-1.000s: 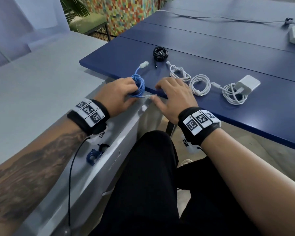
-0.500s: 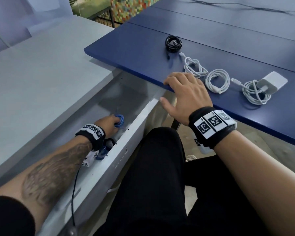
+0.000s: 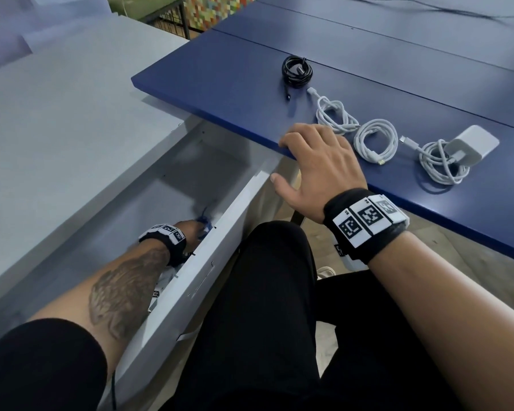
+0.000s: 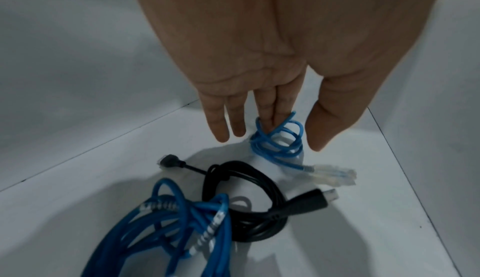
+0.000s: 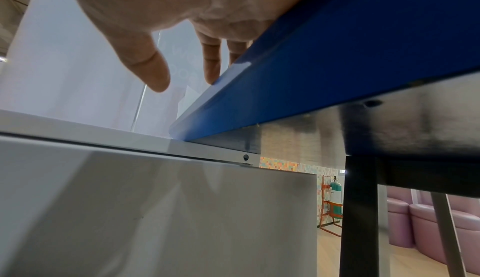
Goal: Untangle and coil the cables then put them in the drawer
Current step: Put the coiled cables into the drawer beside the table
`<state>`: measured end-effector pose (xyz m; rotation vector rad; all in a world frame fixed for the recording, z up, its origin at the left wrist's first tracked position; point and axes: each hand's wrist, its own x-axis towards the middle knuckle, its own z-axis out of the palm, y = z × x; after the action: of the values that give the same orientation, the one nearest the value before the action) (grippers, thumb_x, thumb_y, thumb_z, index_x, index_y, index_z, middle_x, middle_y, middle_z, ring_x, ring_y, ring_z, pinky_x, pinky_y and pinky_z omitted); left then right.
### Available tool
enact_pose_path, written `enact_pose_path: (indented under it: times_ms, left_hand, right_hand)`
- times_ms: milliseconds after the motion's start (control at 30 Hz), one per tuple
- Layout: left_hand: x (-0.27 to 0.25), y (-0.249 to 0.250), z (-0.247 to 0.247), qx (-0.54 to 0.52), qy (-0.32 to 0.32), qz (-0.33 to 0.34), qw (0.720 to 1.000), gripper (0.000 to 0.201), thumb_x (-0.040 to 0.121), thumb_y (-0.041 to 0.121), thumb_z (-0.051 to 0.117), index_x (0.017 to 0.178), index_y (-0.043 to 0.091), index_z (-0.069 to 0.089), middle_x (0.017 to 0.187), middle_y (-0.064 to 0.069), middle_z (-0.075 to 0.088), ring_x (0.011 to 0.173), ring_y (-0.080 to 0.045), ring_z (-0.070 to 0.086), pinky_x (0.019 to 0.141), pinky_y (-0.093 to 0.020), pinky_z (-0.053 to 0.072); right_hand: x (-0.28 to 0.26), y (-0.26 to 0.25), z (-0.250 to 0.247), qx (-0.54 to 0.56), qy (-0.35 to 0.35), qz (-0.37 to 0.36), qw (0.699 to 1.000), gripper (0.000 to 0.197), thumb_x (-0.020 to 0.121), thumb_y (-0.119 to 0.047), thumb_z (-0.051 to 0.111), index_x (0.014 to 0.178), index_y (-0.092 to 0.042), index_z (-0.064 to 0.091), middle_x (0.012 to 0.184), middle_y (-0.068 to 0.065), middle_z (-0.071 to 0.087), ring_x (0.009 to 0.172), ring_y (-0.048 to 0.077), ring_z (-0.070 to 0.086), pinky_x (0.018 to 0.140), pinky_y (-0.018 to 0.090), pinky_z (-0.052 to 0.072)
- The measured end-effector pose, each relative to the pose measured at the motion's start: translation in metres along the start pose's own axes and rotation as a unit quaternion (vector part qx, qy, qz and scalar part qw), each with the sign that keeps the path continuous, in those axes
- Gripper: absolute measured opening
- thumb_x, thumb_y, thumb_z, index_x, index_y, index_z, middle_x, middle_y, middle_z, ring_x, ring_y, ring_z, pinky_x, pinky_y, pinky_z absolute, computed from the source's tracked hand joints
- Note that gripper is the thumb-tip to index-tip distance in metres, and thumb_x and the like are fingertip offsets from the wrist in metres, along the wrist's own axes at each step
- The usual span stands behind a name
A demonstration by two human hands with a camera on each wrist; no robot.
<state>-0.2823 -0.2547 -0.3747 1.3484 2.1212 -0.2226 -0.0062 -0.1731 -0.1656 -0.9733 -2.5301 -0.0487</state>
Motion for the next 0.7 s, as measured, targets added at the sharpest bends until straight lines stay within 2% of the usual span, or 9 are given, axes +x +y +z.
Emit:
enact_pose_path:
  times_ms: [133,167,233,300,367,467,567,633,700]
  left_hand:
    - [-0.016,-0.006,-0.018,-0.043,0.025,0.018,0.999,0.035,0.085,0.044,0.051,0.108,0.021,0.066,0.113,-0.006,0.07,0.097,-0.027,0.065,0.085,-0.033,0.052]
    - [-0.019,-0.007,-0.026,-0.052,0.045,0.02,0.997,0.032,0.085,0.041,0.054,0.107,0.02,0.065,0.113,-0.004,0.069,0.096,-0.027,0.066,0.085,-0.033,0.052]
    - [-0.024,-0.006,-0.041,-0.087,0.119,0.025,0.989,0.031,0.088,0.024,0.058,0.117,0.018,0.063,0.12,-0.005,0.065,0.103,-0.028,0.064,0.09,-0.033,0.05]
    - [-0.031,-0.001,-0.06,-0.145,0.215,0.052,0.964,0.03,0.087,0.017,0.061,0.117,0.023,0.064,0.118,-0.004,0.067,0.106,-0.025,0.064,0.094,-0.033,0.049]
    - [-0.043,0.01,-0.08,-0.195,0.296,0.1,0.93,0.023,0.086,0.015,0.062,0.106,0.027,0.065,0.107,-0.001,0.069,0.097,-0.022,0.065,0.089,-0.034,0.051]
    - [-0.071,0.033,-0.109,-0.19,0.36,0.18,0.896,0.012,0.087,0.017,0.061,0.095,0.025,0.064,0.087,0.004,0.066,0.077,-0.015,0.061,0.074,-0.03,0.051]
    - [-0.1,0.056,-0.131,-0.197,0.401,0.26,0.856,0.012,0.086,0.012,0.059,0.087,0.024,0.062,0.073,0.009,0.058,0.065,-0.008,0.053,0.065,-0.028,0.048]
    - [-0.115,0.07,-0.14,-0.21,0.421,0.292,0.833,0.011,0.086,0.011,0.06,0.087,0.022,0.063,0.074,0.009,0.06,0.065,-0.007,0.053,0.065,-0.024,0.046]
    - [-0.127,0.084,-0.147,-0.215,0.426,0.318,0.819,0.009,0.086,0.012,0.06,0.089,0.02,0.064,0.076,0.009,0.06,0.066,-0.009,0.054,0.065,-0.022,0.045]
  right_hand:
    - [-0.001,0.001,0.0,0.004,0.0,-0.002,1.0,0.046,0.08,-0.053,0.055,0.116,-0.024,0.055,0.125,-0.006,0.054,0.118,0.021,0.048,0.1,0.038,0.039]
    - [-0.001,0.001,0.0,0.005,0.001,-0.001,1.0,0.046,0.08,-0.054,0.055,0.116,-0.024,0.056,0.126,-0.006,0.054,0.12,0.021,0.048,0.102,0.038,0.037]
    - [-0.001,0.002,0.0,0.009,0.015,0.008,1.0,0.045,0.08,-0.053,0.056,0.116,-0.026,0.057,0.131,-0.005,0.052,0.128,0.023,0.043,0.108,0.04,0.031]
    - [-0.001,0.002,-0.001,0.026,0.041,0.034,0.998,0.042,0.081,-0.052,0.056,0.115,-0.027,0.058,0.143,-0.002,0.045,0.14,0.026,0.03,0.117,0.044,0.02]
    - [-0.001,0.003,-0.003,0.048,0.06,0.064,0.995,0.041,0.081,-0.049,0.057,0.115,-0.027,0.057,0.153,0.002,0.034,0.148,0.029,0.018,0.122,0.047,0.012]
    - [0.004,0.002,-0.003,0.036,0.043,0.109,0.992,0.041,0.082,-0.046,0.057,0.117,-0.023,0.058,0.16,0.01,0.023,0.15,0.034,0.011,0.123,0.048,0.008]
    - [0.012,0.0,-0.002,-0.007,-0.004,0.154,0.988,0.044,0.083,-0.054,0.052,0.111,-0.022,0.062,0.153,0.013,0.037,0.142,0.033,0.029,0.123,0.047,0.007]
    - [0.016,0.0,-0.005,-0.026,-0.01,0.167,0.986,0.041,0.085,-0.057,0.05,0.105,-0.024,0.064,0.134,0.007,0.054,0.128,0.031,0.044,0.121,0.047,0.009]
    - [0.018,0.002,-0.01,-0.004,0.007,0.155,0.988,0.026,0.086,-0.047,0.055,0.096,-0.026,0.065,0.116,0.001,0.061,0.114,0.028,0.052,0.118,0.044,0.014]
